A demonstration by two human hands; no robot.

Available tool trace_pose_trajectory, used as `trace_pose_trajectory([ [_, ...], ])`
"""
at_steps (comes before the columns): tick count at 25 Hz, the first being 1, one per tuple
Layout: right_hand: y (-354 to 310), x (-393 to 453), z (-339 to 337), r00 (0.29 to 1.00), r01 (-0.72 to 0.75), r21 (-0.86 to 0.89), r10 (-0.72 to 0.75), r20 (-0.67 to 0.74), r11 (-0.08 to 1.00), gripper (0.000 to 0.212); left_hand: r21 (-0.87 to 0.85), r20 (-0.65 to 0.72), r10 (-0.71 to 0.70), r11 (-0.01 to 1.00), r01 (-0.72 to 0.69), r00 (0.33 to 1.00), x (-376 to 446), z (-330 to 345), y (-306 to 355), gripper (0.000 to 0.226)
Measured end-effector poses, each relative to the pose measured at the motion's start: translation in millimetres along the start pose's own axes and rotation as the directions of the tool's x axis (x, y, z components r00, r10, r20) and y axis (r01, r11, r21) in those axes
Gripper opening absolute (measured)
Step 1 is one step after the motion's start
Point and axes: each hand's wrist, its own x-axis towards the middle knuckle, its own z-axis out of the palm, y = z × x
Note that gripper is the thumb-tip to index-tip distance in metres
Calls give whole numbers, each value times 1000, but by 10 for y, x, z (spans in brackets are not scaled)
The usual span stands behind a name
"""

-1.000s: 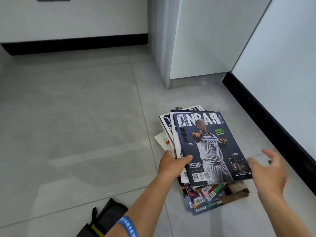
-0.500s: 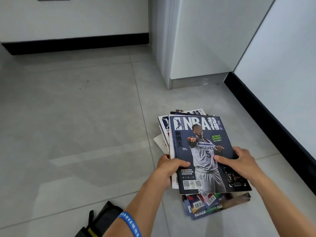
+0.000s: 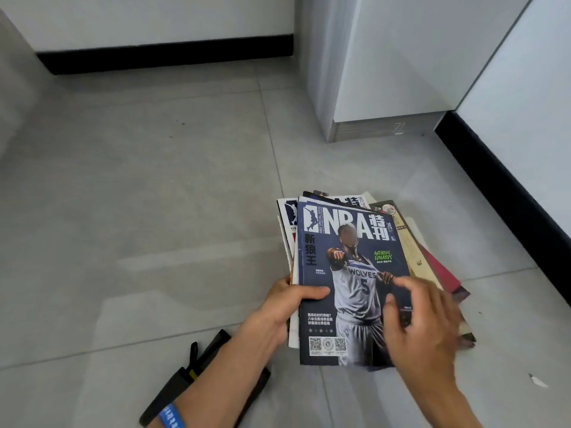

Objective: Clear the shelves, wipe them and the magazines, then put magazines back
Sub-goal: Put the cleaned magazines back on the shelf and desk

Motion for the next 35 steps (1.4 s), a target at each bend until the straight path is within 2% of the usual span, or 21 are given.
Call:
trace_pose_trajectory([
  [1, -286, -291, 75, 991, 136, 136, -136, -10, 981, 17, 14, -11, 21, 1000, -21, 1000, -48, -140, 62, 39],
  [3, -759, -832, 329, 914, 382, 266, -405, 33, 885, 9, 43, -40, 58, 997, -56, 997, -146, -459, 179, 39],
  [4, -937, -1027, 510, 866, 465, 290, -498, 46, 836, 10, 51, -69, 79, 996, -76, 994, -202, -658, 226, 39],
  [6, -1237, -1297, 902, 814, 503, 303, -562, 150, 810, 20, 45, -137, 105, 994, -99, 985, -312, -1041, 293, 40],
  [7, -1378, -1384, 1043, 799, 474, 241, -529, 287, 847, 37, 36, -173, 114, 993, -110, 978, -354, -1221, 310, 41],
  [9, -1539, -1501, 1268, 708, 391, 66, -346, 616, 918, 80, 19, -243, 126, 992, -125, 962, -411, -1539, 291, 43],
  [10, -1538, -1526, 1347, 658, 352, 14, -258, 707, 936, 89, 8, -263, 124, 992, -126, 957, -431, -1654, 276, 45],
  [11, -1520, -1513, 1373, 570, 323, -10, -186, 800, 947, 86, -12, -276, 114, 993, -121, 955, -446, -1770, 250, 46],
  [12, -1510, -1501, 1401, 530, 295, -2, -162, 832, 955, 76, -31, -286, 103, 993, -116, 953, -451, -1877, 212, 47],
  [14, -1467, -1477, 1399, 600, 298, 107, -273, 752, 949, 59, -51, -312, 91, 992, -112, 946, -457, -2037, 114, 46],
  [15, -1423, -1455, 1304, 579, 284, 217, -347, 737, 934, 54, -56, -313, 89, 992, -112, 946, -456, -2084, 66, 47],
  [17, -1359, -1331, 968, 527, 116, 409, -405, 747, 905, 42, -77, -300, 74, 992, -102, 951, -432, -2154, -1, 49],
  [19, -1289, -1126, 633, 597, -152, 488, -314, 739, 859, 29, -91, -292, 54, 992, -84, 955, -421, -2205, -44, 50],
  [21, -1278, -855, 378, 750, -338, 579, -160, 642, 742, 26, -109, -262, 53, 991, -84, 964, -408, -2260, -110, 52],
  [23, -1397, -551, 411, 861, -307, 588, -44, 507, 748, 26, -112, -228, 35, 992, -62, 973, -433, -2265, -176, 60],
  [25, -1620, -271, 685, 887, -179, 453, -56, 459, 873, 21, -81, -193, 18, 996, -34, 981, -484, -2287, -236, 71],
  [27, -1747, -116, 979, 818, -47, 291, -130, 560, 956, 29, -61, -172, 14, 998, -25, 985, -545, -2342, -283, 66],
  [29, -1622, -69, 1146, 824, -14, 203, -103, 557, 979, 34, -112, -176, -12, 994, -7, 984, -636, -2386, -296, 47],
  [31, -1336, -122, 1189, 819, -230, 147, 109, 564, 962, 41, -81, -179, 13, 996, -28, 984, -686, -2424, -329, 50],
  [33, -1137, -238, 1203, 625, -591, 112, 366, 690, 799, 47, 16, -222, 60, 998, -58, 973, -648, -2409, -393, 73],
  [35, -1037, -276, 1232, 503, -762, 133, 449, 739, 634, 47, 44, -267, 56, 998, -46, 962, -601, -2369, -427, 75],
])
